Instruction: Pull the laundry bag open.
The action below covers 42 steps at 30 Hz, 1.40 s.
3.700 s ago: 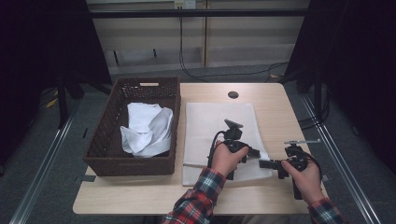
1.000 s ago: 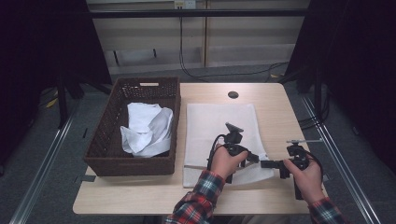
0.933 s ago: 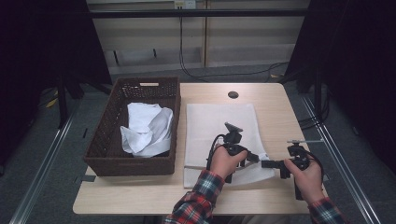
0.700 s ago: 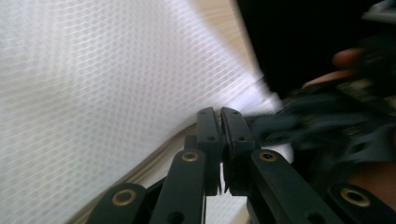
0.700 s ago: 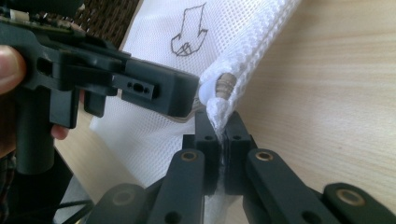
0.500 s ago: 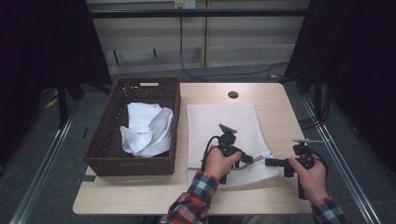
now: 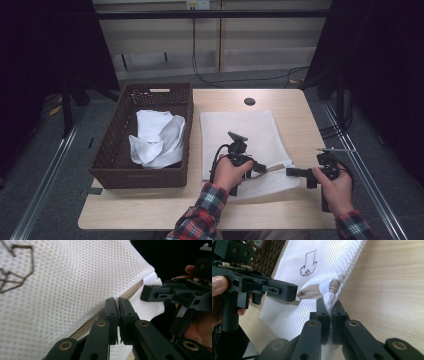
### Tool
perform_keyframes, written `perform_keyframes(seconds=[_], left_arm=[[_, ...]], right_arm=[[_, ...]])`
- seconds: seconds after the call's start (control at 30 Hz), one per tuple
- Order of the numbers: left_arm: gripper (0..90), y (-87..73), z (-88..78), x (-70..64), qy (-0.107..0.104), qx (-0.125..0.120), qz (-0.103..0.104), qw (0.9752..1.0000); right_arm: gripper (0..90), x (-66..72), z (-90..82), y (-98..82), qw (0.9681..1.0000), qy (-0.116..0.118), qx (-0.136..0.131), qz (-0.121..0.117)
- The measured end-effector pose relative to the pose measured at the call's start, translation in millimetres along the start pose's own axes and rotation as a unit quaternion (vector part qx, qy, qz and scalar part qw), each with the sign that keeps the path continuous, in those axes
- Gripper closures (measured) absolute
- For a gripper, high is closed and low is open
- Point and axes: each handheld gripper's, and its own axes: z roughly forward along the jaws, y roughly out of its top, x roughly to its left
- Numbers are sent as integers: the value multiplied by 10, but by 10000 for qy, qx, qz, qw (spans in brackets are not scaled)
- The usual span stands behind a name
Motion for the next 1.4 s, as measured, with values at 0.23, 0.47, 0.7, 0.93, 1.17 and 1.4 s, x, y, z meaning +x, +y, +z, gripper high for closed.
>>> perform_keyframes(seconds=[0.23,0.47,0.7,0.93,1.17,1.4], left_arm=[[860,5,-69,22,31,-27,25,10000],[870,2,-195,68,25,-64,-20,10000],[872,7,-355,119,214,-163,-74,9996],[872,26,-410,110,361,-168,4,9992],[871,53,-466,127,284,-199,-56,9994],[873,65,-574,209,382,-313,-144,9987]], right_arm=[[877,6,9,2,10000,21,7,-22],[877,-21,-8,4,10000,-59,-25,-53],[877,-74,-76,17,9998,-130,-164,14],[877,-62,-77,16,9996,-198,-201,-38],[877,-84,-99,14,9994,-251,-248,-26],[877,-147,-140,11,9991,-301,-305,73]])
